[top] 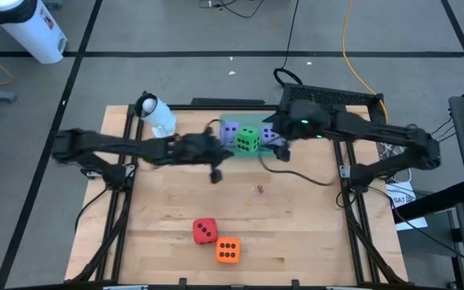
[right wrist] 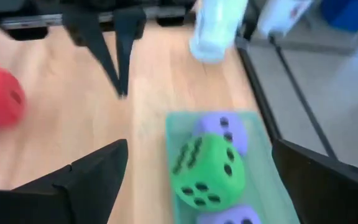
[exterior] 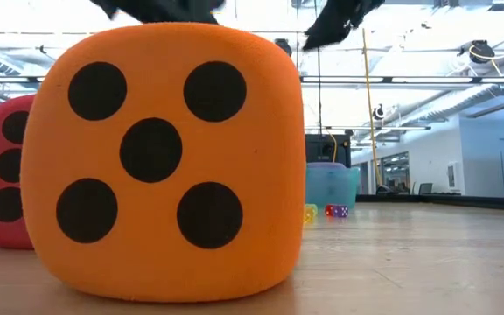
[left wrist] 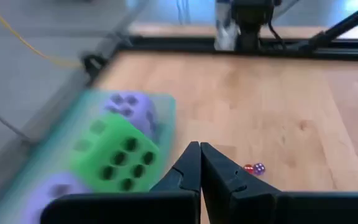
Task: Pick & Place Dice
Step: Put the big red dice into the green bin
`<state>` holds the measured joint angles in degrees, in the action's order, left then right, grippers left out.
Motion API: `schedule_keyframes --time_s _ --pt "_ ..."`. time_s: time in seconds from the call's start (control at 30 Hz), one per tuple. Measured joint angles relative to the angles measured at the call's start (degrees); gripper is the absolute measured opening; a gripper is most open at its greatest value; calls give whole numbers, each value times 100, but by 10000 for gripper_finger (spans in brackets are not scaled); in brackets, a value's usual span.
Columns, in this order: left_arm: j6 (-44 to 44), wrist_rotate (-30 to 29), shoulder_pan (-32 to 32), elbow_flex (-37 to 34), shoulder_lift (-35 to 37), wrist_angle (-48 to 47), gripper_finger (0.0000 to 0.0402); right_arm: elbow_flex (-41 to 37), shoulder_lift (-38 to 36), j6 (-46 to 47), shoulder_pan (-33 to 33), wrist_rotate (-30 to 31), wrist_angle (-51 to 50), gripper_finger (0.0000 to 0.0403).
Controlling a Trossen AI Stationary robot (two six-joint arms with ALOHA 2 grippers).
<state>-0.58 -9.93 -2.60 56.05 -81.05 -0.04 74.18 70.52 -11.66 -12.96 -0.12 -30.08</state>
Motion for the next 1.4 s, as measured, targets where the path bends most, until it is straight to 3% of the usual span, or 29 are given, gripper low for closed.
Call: schedule_keyframes --time_s 0.13,0.33,0.5,0.67,0.83,1.1,1.4 --pt "-68 -908 592 -167 1238 -1107 2 -653 -1038 203 201 -13 497 347" --pt "516 -1851 1357 -857 2605 -1836 2 -2478 -2702 542 439 -6 1806 265" --pt "731 -1857 1716 -1683 3003 -1590 2 -4186 -3681 575 501 2 3114 181" --pt "1026 -1571 1979 -2143 2960 -1355 8 -5669 -4022 522 499 4 4575 91" --pt "1624 -1231 2101 -2199 2653 -1327 12 -6350 -4033 664 443 -337 5722 11" --pt "1768 -1417 2295 -2196 2086 -1284 52 -6362 -4200 806 309 -448 5325 9" --pt "2076 -891 2736 -1833 1321 -1337 177 -6711 -4288 938 213 -266 5346 4"
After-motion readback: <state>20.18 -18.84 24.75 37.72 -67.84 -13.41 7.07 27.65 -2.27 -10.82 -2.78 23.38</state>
